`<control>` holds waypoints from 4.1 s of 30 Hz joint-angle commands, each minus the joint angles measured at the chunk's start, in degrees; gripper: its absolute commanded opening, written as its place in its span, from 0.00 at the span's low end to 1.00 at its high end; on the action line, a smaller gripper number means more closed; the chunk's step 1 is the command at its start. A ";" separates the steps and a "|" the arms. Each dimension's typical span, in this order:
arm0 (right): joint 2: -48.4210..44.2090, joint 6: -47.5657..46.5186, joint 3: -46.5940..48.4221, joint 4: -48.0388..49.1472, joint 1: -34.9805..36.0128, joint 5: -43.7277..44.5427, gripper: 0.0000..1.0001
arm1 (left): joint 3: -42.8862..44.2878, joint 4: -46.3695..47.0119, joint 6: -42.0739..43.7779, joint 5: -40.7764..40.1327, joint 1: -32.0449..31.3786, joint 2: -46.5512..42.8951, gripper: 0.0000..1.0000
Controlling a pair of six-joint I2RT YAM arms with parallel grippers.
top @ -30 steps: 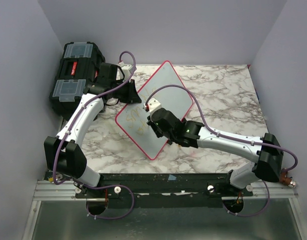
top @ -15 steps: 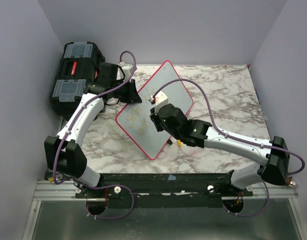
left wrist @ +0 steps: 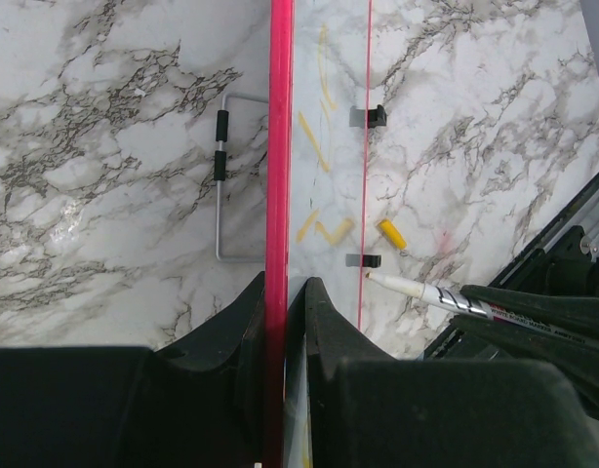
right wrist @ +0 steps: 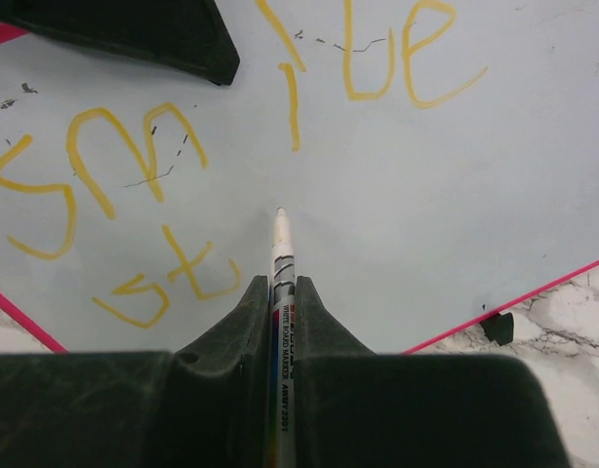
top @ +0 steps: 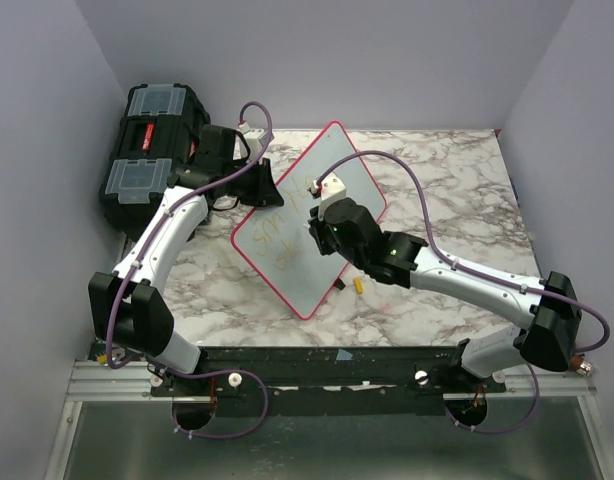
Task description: Write a sentence on the whiteboard
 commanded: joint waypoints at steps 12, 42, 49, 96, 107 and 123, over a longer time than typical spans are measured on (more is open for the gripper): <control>2.34 0.71 -0.12 0.56 -0.86 -6.17 0.01 | -0.26 -1.24 5.14 -5.10 -0.56 0.72 0.00; 4.90 -1.14 0.77 -2.14 -1.14 -15.53 0.01 | 0.60 -0.99 5.01 -4.75 -0.51 2.06 0.00; 5.32 -0.94 0.55 -3.25 -1.12 -16.27 0.01 | 0.92 -0.99 5.05 -4.75 -0.55 2.34 0.00; 9.80 -1.39 5.80 -6.12 -1.27 -5.60 0.01 | 1.12 -0.90 5.23 -4.59 -0.47 2.66 0.00; 10.71 -2.29 7.86 -5.86 -1.27 -3.44 0.01 | 0.54 -0.63 5.19 -4.65 -0.45 2.31 0.00; 9.83 -3.30 8.83 -2.70 -1.26 -9.90 0.01 | 0.76 -0.63 5.14 -4.49 -0.47 2.51 0.00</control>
